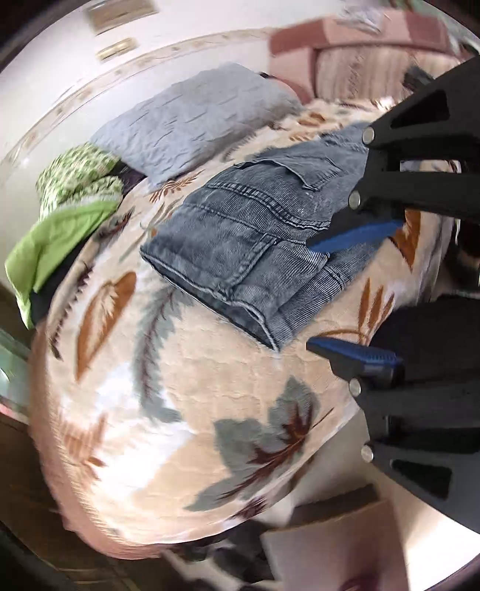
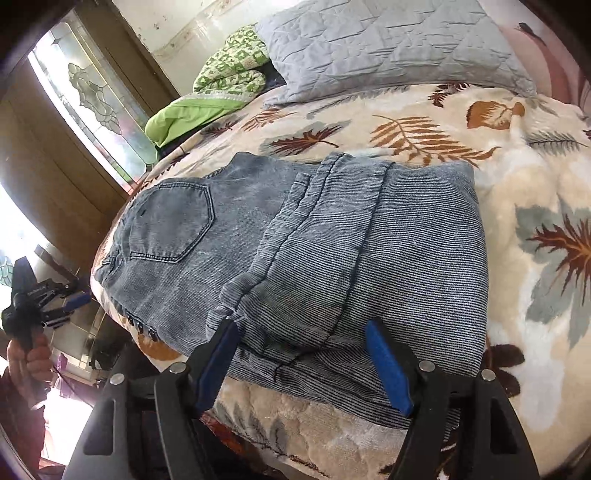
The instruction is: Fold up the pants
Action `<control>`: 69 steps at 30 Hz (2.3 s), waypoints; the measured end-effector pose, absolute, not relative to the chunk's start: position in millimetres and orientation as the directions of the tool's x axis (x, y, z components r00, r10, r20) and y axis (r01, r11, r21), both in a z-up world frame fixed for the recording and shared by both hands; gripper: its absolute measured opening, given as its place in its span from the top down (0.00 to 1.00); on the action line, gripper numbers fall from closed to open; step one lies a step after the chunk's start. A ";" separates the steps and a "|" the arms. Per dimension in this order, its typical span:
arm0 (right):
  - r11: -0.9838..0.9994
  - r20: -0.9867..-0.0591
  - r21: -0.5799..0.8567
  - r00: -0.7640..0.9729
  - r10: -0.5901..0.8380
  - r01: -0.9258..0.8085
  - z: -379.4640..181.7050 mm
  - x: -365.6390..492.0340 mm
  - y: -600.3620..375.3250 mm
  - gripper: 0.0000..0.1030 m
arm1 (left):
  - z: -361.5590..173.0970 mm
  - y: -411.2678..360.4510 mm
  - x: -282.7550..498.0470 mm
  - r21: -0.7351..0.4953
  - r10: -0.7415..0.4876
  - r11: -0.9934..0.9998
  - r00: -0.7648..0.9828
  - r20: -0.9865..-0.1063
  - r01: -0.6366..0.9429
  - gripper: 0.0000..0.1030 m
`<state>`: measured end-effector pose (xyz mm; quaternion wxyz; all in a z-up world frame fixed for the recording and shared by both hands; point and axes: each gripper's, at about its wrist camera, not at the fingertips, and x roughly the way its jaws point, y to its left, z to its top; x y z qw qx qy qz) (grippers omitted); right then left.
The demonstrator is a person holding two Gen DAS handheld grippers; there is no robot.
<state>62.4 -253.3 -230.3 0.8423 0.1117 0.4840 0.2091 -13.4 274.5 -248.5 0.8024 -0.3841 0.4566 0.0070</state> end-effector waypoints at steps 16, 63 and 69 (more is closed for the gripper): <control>0.907 -0.773 0.292 0.483 0.410 -0.302 -233.1 51.2 -239.9 0.22 | -272.5 267.3 29.8 -0.651 -0.353 0.656 0.607 -0.712 -0.381 0.52; 0.606 -0.565 0.722 0.222 0.795 -0.334 -251.3 118.8 -123.2 0.70 | -93.0 81.3 8.9 -0.402 -0.428 0.893 0.648 -0.629 0.200 0.93; 0.639 -0.606 0.680 0.215 0.766 -0.359 -262.1 119.6 -122.2 0.89 | -98.4 54.0 14.0 -0.377 -0.433 0.897 0.622 -0.652 0.230 0.93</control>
